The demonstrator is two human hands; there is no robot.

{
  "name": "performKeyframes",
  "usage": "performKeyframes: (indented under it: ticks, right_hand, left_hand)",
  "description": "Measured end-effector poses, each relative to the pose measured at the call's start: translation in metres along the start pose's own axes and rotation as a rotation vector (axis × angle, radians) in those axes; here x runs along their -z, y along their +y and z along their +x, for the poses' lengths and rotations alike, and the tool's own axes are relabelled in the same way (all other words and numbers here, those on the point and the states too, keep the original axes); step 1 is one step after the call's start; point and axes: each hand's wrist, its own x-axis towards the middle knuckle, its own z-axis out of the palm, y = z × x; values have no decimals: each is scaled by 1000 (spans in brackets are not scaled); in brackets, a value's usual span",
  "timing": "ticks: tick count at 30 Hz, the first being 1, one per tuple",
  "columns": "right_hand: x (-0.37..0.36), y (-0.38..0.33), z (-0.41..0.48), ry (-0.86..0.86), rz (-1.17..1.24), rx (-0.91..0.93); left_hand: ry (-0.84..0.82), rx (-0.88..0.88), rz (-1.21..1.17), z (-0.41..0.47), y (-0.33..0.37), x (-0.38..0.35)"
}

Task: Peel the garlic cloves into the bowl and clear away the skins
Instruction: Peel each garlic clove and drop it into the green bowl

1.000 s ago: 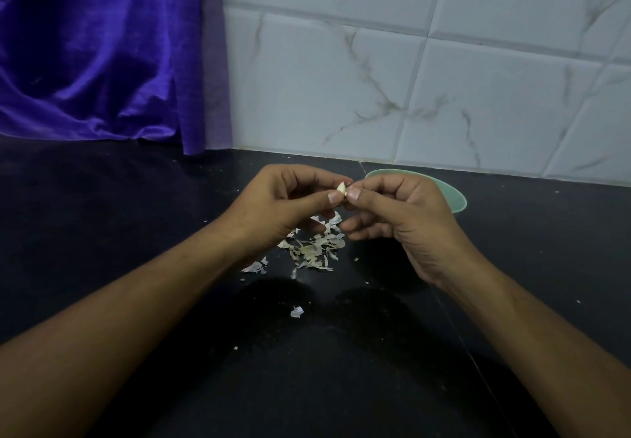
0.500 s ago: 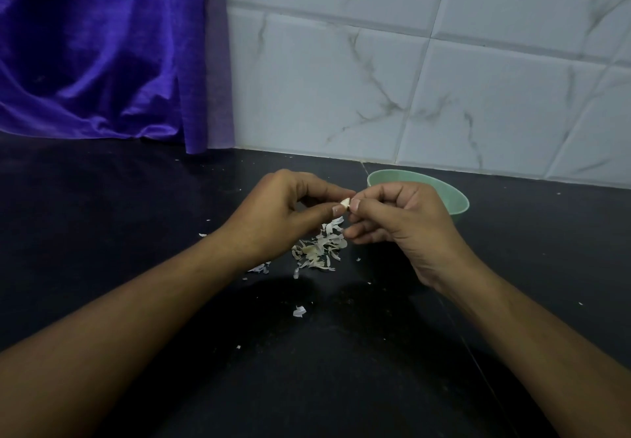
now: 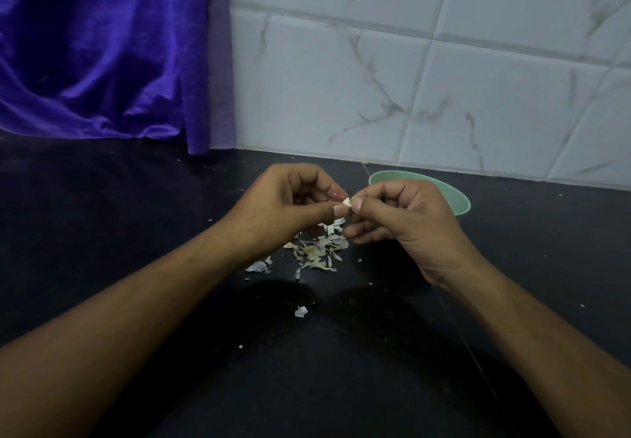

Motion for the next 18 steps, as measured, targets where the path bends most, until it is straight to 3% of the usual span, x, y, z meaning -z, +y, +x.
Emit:
performKeyframes:
  ticks: [18]
  right_hand:
    - [-2, 1, -3, -27, 30, -56]
  left_hand:
    - [-4, -6, 100, -1, -3, 2]
